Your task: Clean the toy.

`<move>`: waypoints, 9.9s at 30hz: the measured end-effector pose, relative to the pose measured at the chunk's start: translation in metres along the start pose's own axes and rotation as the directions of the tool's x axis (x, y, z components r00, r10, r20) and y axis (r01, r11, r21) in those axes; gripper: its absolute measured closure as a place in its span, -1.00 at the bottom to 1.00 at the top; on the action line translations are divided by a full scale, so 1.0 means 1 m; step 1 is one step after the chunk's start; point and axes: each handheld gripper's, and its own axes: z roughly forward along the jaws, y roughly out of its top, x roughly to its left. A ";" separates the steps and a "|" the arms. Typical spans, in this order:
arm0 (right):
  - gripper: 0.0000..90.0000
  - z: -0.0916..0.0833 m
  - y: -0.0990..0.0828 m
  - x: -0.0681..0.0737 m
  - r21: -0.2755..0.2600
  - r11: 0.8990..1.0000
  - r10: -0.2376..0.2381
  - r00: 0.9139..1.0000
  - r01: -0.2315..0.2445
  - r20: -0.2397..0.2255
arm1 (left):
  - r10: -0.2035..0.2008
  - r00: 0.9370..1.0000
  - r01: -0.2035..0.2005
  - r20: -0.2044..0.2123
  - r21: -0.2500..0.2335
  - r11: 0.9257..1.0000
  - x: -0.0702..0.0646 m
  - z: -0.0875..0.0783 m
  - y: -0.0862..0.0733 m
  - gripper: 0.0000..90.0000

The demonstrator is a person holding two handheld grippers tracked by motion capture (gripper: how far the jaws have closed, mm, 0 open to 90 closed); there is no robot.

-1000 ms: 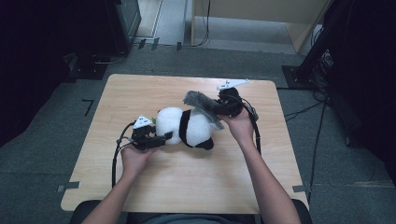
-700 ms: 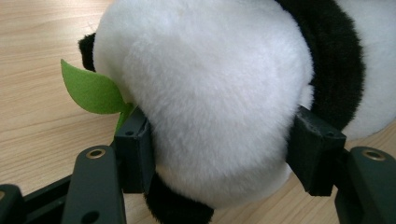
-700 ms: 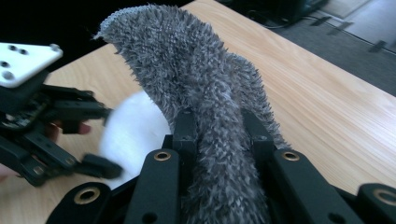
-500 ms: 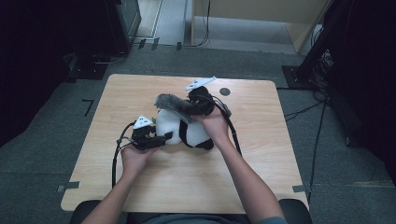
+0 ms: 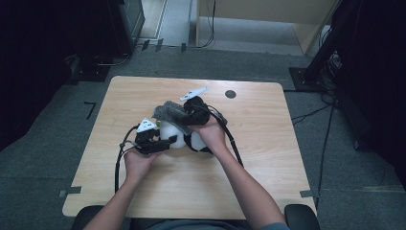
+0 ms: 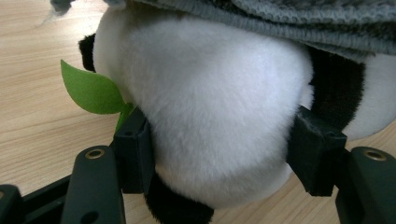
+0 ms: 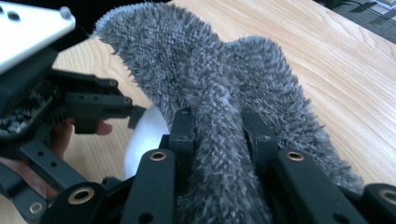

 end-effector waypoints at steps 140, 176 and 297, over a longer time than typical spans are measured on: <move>0.69 -0.094 -0.105 -0.059 -0.180 0.965 0.224 0.954 -0.189 0.201 | -0.003 1.000 0.003 0.001 -0.001 1.000 -0.009 -0.004 -0.009 -0.26; 0.69 -0.059 -0.146 -0.074 -0.014 0.965 0.261 0.952 -0.262 0.158 | -0.019 1.000 0.020 0.014 -0.027 0.999 -0.006 -0.004 -0.016 -0.30; 0.74 -0.058 -0.077 0.022 -0.094 0.986 -0.134 0.988 0.141 0.074 | -0.019 1.000 0.019 0.008 0.004 1.000 -0.007 0.001 -0.006 -0.27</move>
